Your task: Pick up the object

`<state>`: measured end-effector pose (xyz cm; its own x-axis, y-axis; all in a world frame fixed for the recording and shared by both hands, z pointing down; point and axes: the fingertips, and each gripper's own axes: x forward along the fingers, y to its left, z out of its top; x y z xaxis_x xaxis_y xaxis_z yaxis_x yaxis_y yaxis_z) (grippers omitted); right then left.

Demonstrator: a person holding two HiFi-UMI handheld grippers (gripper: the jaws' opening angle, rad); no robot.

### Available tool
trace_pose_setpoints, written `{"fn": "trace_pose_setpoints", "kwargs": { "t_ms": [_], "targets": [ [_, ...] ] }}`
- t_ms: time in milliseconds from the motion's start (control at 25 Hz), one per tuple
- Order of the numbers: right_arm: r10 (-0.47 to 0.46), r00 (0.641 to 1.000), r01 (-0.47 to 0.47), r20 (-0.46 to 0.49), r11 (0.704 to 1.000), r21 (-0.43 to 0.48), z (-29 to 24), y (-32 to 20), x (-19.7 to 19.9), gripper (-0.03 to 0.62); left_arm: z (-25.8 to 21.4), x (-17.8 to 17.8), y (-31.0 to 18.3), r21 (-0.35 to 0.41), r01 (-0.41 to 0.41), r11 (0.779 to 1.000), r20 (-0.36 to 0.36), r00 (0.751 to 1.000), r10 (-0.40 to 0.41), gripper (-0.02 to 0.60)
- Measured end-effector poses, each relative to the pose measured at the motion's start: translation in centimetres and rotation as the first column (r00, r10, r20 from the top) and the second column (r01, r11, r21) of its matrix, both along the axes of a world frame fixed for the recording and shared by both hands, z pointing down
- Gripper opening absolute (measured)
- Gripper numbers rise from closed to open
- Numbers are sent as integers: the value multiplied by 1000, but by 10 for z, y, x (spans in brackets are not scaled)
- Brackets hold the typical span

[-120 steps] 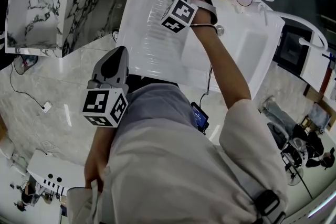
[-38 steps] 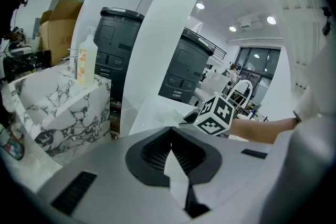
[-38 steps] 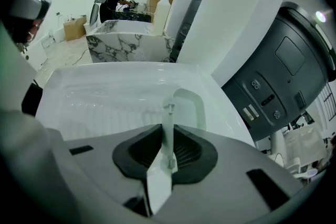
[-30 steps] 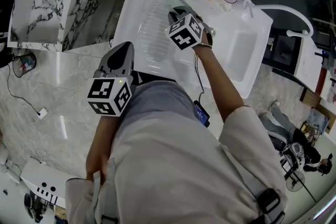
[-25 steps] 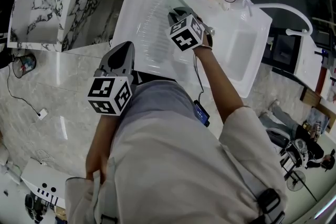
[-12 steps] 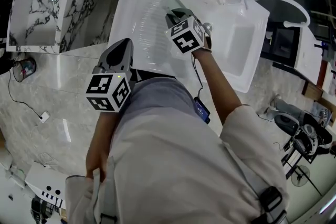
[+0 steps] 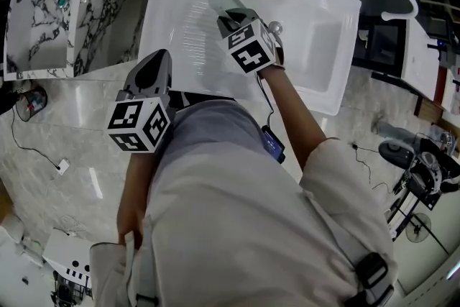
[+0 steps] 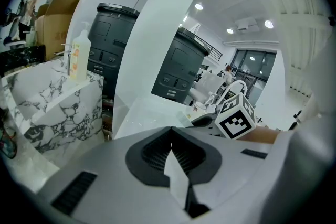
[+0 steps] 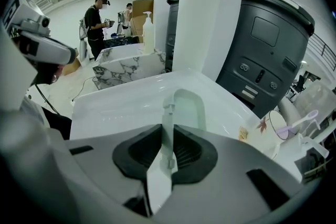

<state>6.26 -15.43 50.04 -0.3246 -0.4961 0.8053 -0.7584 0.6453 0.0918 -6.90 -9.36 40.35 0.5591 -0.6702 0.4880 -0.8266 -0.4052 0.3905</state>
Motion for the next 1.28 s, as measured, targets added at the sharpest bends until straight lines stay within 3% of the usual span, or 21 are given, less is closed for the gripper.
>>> {"fn": "trace_pose_setpoints", "kwargs": {
  "t_ms": [1280],
  "targets": [
    [112, 981, -116, 161, 993, 16, -38, 41, 10, 64, 3, 7, 4, -4, -24, 1000, -10, 1000, 24, 0]
  ]
}}
